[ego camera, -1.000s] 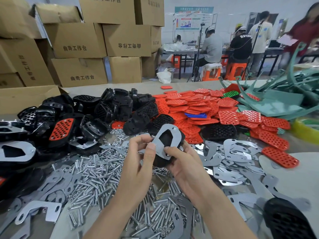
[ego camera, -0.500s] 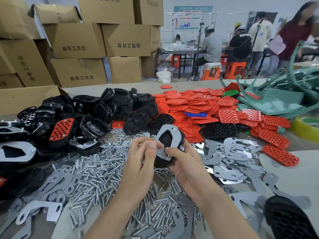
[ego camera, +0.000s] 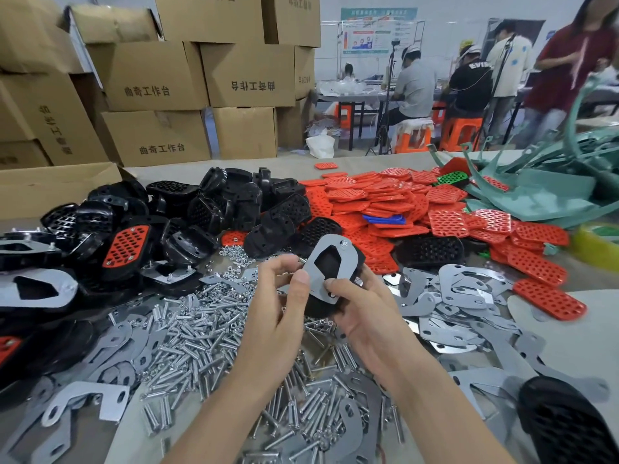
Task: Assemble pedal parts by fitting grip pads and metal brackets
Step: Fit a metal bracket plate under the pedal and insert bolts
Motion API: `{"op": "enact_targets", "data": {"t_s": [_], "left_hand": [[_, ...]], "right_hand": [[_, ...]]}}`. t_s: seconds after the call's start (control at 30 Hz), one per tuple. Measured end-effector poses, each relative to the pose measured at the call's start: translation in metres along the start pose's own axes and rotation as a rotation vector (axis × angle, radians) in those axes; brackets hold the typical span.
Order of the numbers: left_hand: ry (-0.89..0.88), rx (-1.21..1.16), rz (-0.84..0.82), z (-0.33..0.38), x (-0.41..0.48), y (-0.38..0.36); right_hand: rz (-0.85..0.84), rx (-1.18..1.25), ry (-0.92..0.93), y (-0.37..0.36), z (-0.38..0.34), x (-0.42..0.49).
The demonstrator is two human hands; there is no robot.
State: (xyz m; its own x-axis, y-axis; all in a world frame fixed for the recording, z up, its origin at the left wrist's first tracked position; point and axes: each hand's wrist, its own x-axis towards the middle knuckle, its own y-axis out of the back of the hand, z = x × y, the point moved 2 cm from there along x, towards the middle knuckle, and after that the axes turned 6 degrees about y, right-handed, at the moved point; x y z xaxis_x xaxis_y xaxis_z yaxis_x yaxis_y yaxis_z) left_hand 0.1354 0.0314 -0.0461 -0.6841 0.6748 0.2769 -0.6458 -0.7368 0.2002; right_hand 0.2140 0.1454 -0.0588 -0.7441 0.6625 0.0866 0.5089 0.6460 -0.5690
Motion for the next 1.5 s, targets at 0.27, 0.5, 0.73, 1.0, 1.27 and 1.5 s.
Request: {"op": "enact_targets", "data": {"t_s": [0.27, 0.5, 0.73, 1.0, 1.27, 1.5], "left_hand": [[-0.052, 0.122, 0.018, -0.004, 0.005, 0.001], [-0.093, 0.192, 0.112, -0.005, 0.007, 0.005], [-0.213, 0.521, 0.236, -0.009, 0.006, 0.011], [-0.527, 0.731, 0.214, -0.003, 0.008, 0.008], [-0.101, 0.361, 0.221, -0.002, 0.004, 0.007], [-0.076, 0.343, 0.187, -0.005, 0.006, 0.009]], "right_hand": [[0.007, -0.046, -0.019, 0.001, -0.001, -0.003], [0.024, -0.154, 0.059, -0.001, -0.002, -0.004], [0.019, -0.505, 0.258, -0.009, -0.007, -0.009], [0.037, -0.550, 0.267, -0.007, -0.010, -0.010], [0.068, -0.714, 0.432, -0.015, -0.006, -0.015], [0.054, -0.914, 0.513, -0.020, -0.004, -0.019]]}}
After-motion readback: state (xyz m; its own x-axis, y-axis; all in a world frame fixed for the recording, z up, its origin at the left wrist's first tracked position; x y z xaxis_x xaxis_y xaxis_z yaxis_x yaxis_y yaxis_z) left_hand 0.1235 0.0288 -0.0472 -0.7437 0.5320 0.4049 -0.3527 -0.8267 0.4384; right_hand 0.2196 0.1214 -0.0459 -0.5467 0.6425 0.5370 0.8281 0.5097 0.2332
